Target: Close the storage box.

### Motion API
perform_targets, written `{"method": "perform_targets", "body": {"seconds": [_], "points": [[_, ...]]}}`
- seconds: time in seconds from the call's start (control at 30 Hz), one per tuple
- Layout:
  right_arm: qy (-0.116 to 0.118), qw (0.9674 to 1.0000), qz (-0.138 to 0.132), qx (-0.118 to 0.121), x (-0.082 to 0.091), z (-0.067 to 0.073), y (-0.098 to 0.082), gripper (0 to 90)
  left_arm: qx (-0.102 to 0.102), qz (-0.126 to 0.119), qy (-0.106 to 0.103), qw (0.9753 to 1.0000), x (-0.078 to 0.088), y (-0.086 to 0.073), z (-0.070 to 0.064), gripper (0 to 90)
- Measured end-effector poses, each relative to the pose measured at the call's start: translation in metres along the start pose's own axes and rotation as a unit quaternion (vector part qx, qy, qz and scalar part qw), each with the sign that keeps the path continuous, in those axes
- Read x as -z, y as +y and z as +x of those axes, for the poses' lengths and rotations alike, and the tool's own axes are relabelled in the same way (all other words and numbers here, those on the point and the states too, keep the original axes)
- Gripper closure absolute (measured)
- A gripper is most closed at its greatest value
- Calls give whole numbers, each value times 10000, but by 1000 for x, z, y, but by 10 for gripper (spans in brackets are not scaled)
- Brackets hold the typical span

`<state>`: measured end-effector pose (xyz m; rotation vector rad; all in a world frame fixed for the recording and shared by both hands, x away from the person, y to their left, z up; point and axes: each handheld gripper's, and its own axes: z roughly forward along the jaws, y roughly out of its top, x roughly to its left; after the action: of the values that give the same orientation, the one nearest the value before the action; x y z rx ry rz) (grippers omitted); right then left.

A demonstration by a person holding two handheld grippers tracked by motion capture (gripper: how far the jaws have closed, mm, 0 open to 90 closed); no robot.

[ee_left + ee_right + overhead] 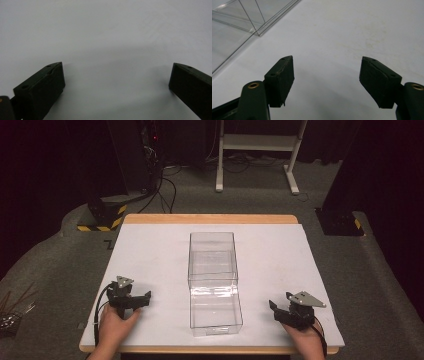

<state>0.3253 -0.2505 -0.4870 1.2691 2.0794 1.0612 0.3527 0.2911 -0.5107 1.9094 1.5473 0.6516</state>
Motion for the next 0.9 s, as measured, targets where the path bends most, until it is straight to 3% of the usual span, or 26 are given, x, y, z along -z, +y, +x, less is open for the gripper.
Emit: {"method": "perform_targets", "body": {"seconds": [0.5,0.9], "points": [[185,9994,-265,151,15,19,11,276,6,-9,0,10000,0,0,0,6],[426,9971,-561,292,33,39,20,273,7,-11,0,10000,0,0,0,6]]}}
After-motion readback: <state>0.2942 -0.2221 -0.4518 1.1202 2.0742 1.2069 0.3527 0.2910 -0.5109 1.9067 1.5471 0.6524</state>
